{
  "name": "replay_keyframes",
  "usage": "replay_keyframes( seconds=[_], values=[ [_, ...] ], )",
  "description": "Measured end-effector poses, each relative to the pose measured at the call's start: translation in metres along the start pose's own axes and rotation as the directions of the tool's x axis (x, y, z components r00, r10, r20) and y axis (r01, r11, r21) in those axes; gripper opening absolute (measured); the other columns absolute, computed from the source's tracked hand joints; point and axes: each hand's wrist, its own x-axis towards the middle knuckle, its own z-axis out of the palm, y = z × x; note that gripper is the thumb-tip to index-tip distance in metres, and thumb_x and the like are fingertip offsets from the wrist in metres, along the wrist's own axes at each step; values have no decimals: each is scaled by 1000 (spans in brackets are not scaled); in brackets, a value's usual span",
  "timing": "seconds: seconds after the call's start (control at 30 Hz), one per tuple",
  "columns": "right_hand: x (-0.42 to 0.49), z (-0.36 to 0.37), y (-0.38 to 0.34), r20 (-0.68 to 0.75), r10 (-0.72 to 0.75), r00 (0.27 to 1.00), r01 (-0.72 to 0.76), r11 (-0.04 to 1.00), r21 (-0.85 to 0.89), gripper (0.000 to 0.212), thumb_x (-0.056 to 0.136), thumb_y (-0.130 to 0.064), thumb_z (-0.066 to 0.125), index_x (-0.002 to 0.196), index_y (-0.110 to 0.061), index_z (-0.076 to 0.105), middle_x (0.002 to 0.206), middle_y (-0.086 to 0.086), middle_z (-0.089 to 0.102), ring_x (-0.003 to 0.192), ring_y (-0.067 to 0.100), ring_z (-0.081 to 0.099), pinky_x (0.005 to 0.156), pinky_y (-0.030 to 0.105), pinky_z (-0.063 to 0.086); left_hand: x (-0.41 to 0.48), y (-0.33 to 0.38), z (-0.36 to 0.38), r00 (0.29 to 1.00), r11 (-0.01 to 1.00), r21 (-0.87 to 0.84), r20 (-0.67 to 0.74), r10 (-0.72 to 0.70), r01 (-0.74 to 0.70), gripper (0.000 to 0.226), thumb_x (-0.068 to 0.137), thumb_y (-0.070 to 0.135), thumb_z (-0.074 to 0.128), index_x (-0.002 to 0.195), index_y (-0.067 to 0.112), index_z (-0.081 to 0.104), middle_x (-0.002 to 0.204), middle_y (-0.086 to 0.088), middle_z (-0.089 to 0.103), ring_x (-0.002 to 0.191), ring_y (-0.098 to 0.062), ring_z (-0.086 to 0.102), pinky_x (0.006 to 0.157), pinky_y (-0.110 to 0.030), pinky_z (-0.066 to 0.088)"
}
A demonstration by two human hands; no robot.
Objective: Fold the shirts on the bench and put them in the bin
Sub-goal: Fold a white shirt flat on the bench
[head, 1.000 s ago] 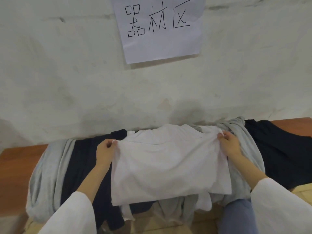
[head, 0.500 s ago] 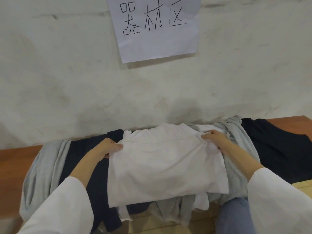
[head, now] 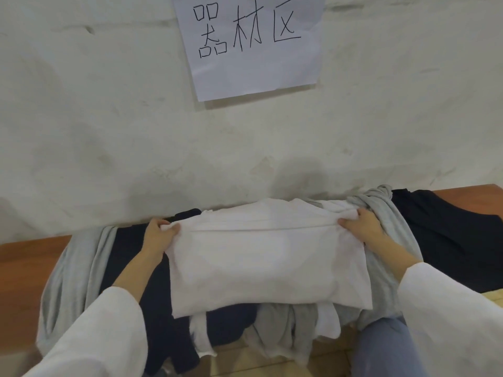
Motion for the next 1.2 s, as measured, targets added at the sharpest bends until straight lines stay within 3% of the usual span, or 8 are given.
replay_keyframes(
  seconds=[0.17, 0.4, 0.47, 0.6, 0.77, 0.97, 1.1, 1.2],
  values=[
    [-19, -8, 10, 51, 171, 984, -177, 971, 158, 62, 91, -47, 54, 122, 7, 53, 108, 25, 62, 88, 38, 62, 73, 43, 53, -32, -14, -12, 965, 913, -323, 162, -207, 250, 34, 94, 31, 56, 108, 0, 55, 98, -21, 63, 79, -32, 63, 59, -39, 51],
    [-77, -22, 32, 345, 133, 929, -205, 962, 181, 28, 85, -29, 69, 90, -5, 54, 86, 11, 55, 74, 22, 55, 65, 30, 46, -90, -37, -18, 949, 961, 260, 268, -166, 95, 34, 89, 28, 63, 62, 8, 54, 67, -6, 52, 61, -14, 47, 55, -24, 34],
    [-86, -16, 30, 246, 85, 965, -142, 965, 221, 30, 93, -27, 59, 99, 2, 55, 95, 14, 56, 84, 27, 56, 77, 38, 47, -100, -35, -13, 955, 983, 173, 275, -115, 68, 25, 90, 23, 61, 76, 2, 59, 80, -10, 57, 70, -16, 51, 61, -25, 39],
    [-111, 1, 31, -52, 18, 998, -10, 989, 148, 43, 102, -25, 39, 134, 4, 40, 128, 22, 48, 117, 35, 47, 99, 39, 34, -119, -37, 1, 999, 997, -80, -47, -2, -2, 22, 101, 21, 39, 103, 1, 47, 93, -12, 49, 79, -20, 48, 70, -34, 42],
    [-110, -10, 47, -105, -80, 991, 86, 995, 59, 35, 100, -23, 42, 121, 4, 50, 121, 23, 56, 107, 36, 53, 88, 37, 37, -132, -52, -7, 968, 951, 236, -107, 228, -198, 23, 101, 24, 38, 99, 1, 42, 77, -10, 50, 64, -20, 49, 52, -29, 33],
    [-100, -17, 76, 39, -48, 998, 58, 953, -298, 37, 98, -27, 46, 124, -2, 50, 120, 18, 60, 106, 33, 56, 86, 37, 42, -134, -86, -23, 984, 747, 642, 87, 154, -174, 19, 99, 29, 44, 97, 11, 40, 76, -4, 52, 63, -18, 52, 55, -29, 39],
    [-101, -12, 65, 3, -88, 996, 86, 954, -288, 35, 89, -26, 55, 119, -11, 47, 107, 7, 57, 92, 25, 57, 79, 38, 48, -129, -67, -26, 979, 729, 657, 85, 184, -194, 38, 89, 35, 58, 115, 19, 36, 91, -3, 57, 70, -15, 55, 52, -24, 38],
    [-87, -4, 45, -156, -289, 944, 243, 934, -262, 42, 86, -21, 60, 125, -11, 48, 123, 11, 50, 108, 28, 51, 91, 39, 44, -102, -47, -20, 945, 781, 545, 76, 317, -306, 44, 93, 31, 55, 133, 17, 44, 121, -11, 51, 84, -16, 54, 66, -26, 41]
  ],
)
